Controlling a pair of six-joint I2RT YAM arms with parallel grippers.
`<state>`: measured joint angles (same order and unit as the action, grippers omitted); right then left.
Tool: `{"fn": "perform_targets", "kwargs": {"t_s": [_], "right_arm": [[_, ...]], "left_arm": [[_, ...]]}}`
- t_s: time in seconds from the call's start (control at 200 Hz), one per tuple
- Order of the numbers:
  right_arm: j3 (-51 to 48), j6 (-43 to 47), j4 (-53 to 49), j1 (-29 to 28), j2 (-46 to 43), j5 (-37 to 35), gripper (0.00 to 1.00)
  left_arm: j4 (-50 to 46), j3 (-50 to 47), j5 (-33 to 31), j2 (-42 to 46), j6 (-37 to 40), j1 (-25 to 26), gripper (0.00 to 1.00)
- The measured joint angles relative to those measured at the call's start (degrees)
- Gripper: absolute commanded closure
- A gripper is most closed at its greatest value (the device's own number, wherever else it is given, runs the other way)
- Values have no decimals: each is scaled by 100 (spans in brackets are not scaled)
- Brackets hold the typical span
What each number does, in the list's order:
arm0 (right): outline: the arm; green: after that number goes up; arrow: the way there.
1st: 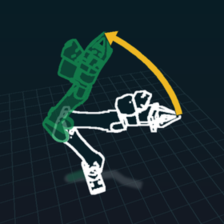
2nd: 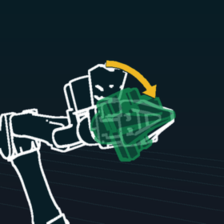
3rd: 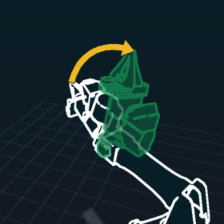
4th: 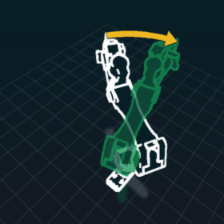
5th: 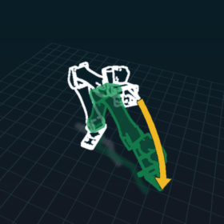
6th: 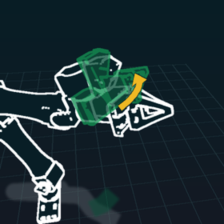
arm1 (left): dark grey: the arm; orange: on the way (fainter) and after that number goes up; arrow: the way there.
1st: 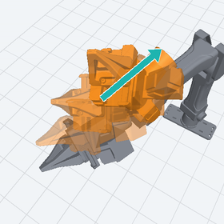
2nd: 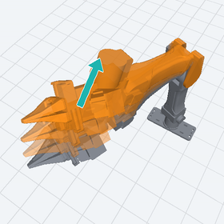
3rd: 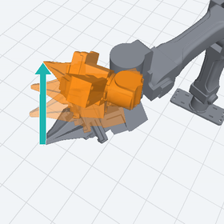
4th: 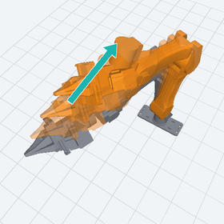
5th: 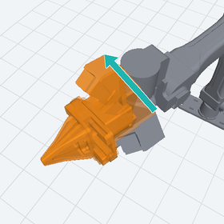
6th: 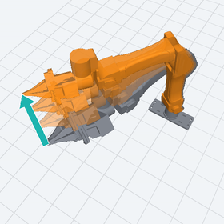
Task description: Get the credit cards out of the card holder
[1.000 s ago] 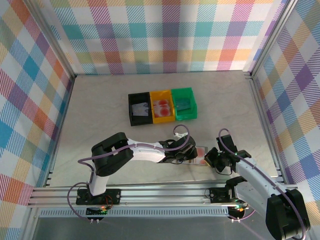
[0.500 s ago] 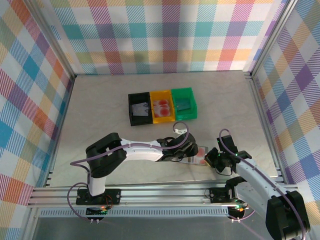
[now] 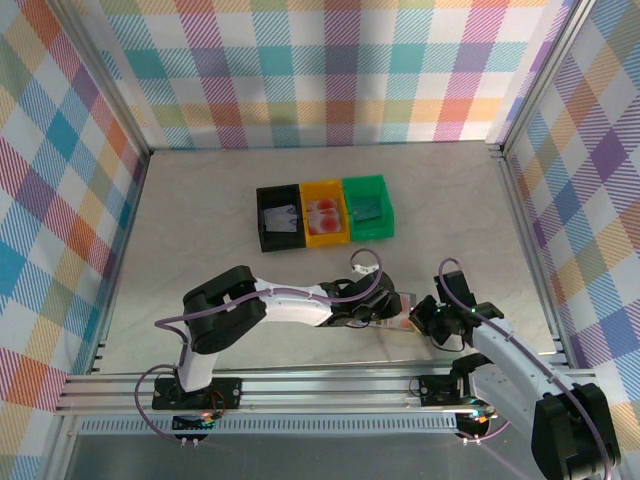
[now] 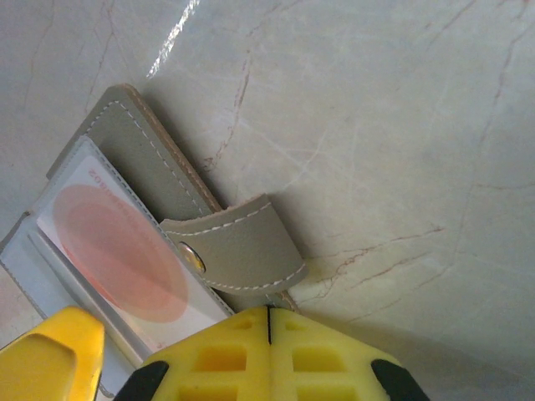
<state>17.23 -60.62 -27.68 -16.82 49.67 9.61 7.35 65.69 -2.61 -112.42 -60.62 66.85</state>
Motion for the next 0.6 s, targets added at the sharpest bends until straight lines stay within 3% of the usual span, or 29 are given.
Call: {"fn": "perform_targets", "kwargs": {"t_s": [0.6], "right_arm": [[0,0,0,0,-2,9,100]], "left_arm": [[-122,-7,-96,-37,70,26,64]]}}
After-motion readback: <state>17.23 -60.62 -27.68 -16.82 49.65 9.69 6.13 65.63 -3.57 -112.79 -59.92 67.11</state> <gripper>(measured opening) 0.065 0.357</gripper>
